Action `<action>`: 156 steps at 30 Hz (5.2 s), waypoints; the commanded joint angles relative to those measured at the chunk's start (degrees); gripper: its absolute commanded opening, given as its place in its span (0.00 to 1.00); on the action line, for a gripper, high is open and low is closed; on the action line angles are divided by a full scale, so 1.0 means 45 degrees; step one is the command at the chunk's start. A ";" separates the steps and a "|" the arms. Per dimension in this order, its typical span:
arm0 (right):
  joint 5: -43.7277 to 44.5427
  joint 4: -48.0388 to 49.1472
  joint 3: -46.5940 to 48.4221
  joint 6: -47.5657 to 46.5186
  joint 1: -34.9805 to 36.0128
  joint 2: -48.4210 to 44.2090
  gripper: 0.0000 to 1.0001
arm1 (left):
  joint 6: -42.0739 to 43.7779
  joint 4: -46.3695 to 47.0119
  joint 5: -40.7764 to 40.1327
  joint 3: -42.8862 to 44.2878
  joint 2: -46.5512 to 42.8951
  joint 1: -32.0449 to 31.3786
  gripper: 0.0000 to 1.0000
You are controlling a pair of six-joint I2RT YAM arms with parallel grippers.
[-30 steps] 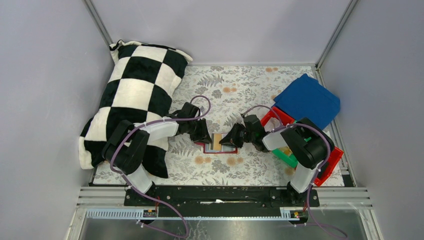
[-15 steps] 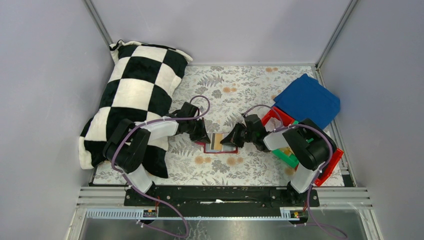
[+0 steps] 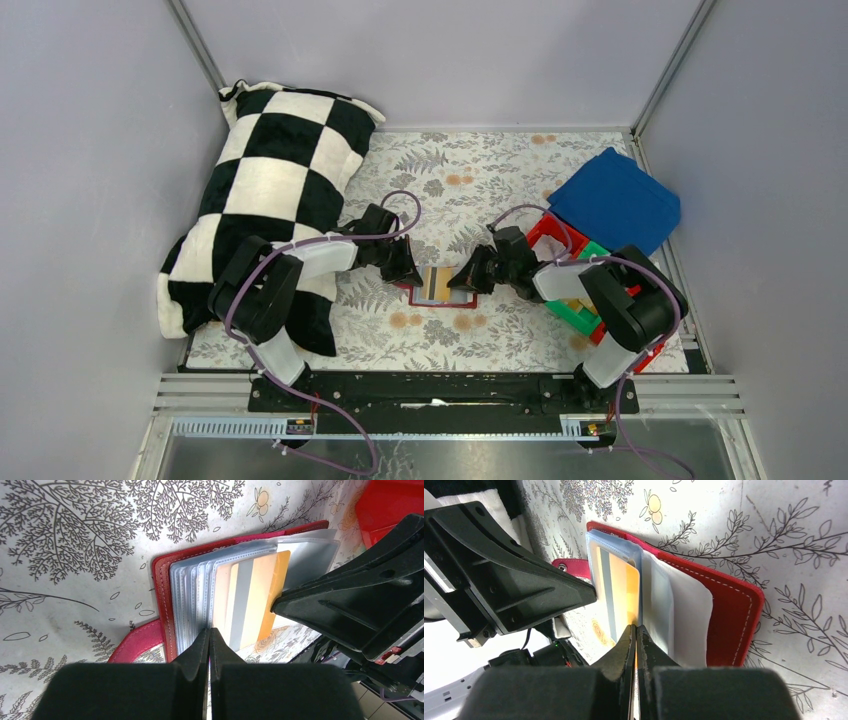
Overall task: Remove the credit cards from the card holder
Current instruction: Remove the credit card from the card holder, then place the credit card in the storage box.
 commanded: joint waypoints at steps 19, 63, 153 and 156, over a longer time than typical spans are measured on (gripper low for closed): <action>0.1478 -0.2692 -0.0313 -0.2126 -0.0482 -0.2054 0.00 | 0.0736 -0.0656 -0.1584 -0.0306 0.0214 0.0260 0.00; -0.0851 -0.1785 0.1079 -0.0985 -0.0554 -0.6037 0.00 | -0.1415 0.4736 0.5735 -0.1570 -0.4685 0.1355 0.56; 1.3993 -1.7632 0.4520 -0.2458 -0.4955 -0.4433 0.00 | 0.2613 -0.2865 0.0926 0.1688 -0.5674 0.2277 0.48; 1.3905 -1.7290 0.4308 -0.2580 -0.4965 -0.4053 0.00 | 0.2661 -0.2892 0.0871 0.1698 -0.5720 0.2273 0.48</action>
